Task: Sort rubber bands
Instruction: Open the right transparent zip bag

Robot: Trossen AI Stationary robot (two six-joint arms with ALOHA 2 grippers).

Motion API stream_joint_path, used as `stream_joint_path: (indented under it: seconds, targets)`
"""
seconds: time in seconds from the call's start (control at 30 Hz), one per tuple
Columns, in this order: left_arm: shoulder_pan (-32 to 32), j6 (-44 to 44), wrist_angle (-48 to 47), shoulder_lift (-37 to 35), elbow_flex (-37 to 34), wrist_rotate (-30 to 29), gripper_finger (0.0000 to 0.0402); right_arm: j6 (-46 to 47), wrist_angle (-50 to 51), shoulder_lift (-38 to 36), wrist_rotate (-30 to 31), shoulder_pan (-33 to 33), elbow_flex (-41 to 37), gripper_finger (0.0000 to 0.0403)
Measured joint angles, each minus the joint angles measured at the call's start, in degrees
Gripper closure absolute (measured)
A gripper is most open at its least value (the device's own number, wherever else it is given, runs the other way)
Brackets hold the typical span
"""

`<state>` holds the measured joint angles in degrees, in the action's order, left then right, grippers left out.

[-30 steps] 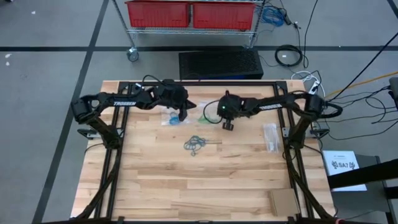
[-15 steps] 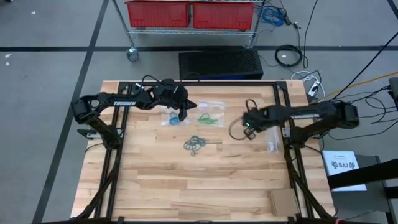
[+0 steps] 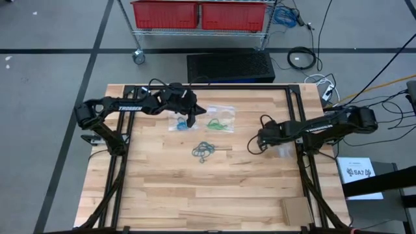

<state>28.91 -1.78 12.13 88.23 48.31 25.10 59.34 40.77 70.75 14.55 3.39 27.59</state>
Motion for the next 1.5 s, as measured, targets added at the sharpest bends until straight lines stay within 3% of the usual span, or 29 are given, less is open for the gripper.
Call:
stream_joint_path:
  seconds: [0.17, 0.3, 0.43, 0.6, 0.77, 0.93, 1.1, 1.27, 1.5]
  targets:
    - [-0.2, 0.4, -0.1, 0.0, 0.0, 0.0, 0.0398, -17.1, -15.7, 0.1, -7.8, -1.4, 0.0, 0.0403]
    - [-0.2, 1.1, -0.1, 0.0, 0.0, 0.0, 0.0398, -22.4, -26.5, 0.0, -13.1, -3.3, 0.4, 0.0403]
    - [-0.2, 1.4, 0.0, 0.0, 0.0, 0.2, 0.0398, -22.5, -23.5, -0.3, -9.8, -4.8, 4.4, 0.0389]
    - [-0.2, 1.4, -0.1, 0.0, 0.0, 0.4, 0.0398, -21.2, -16.3, -0.2, -4.1, -4.7, 6.5, 0.0337]
    - [-0.3, 1.4, -0.2, 0.0, 0.0, 0.9, 0.0398, -21.8, -18.2, 3.2, -3.8, -4.5, 6.5, 0.0288]
    - [-0.9, 1.4, -0.2, 0.0, 0.0, 1.9, 0.0398, -24.1, -22.7, 9.9, -1.8, -4.3, 6.5, 0.0274]
    - [-1.0, 1.4, -0.2, 0.0, 0.0, 1.9, 0.0398, -24.4, -22.9, 13.5, 1.0, -3.8, 6.6, 0.0303]
    - [-1.0, 1.5, -0.2, 0.0, 0.0, 1.9, 0.0398, -26.0, -22.3, 11.8, 1.1, -4.7, 6.6, 0.0387]
    - [-1.7, 3.0, 0.0, 0.0, 0.0, 4.1, 0.0398, -34.1, -20.1, 7.8, 6.5, -7.8, 10.8, 0.0397]
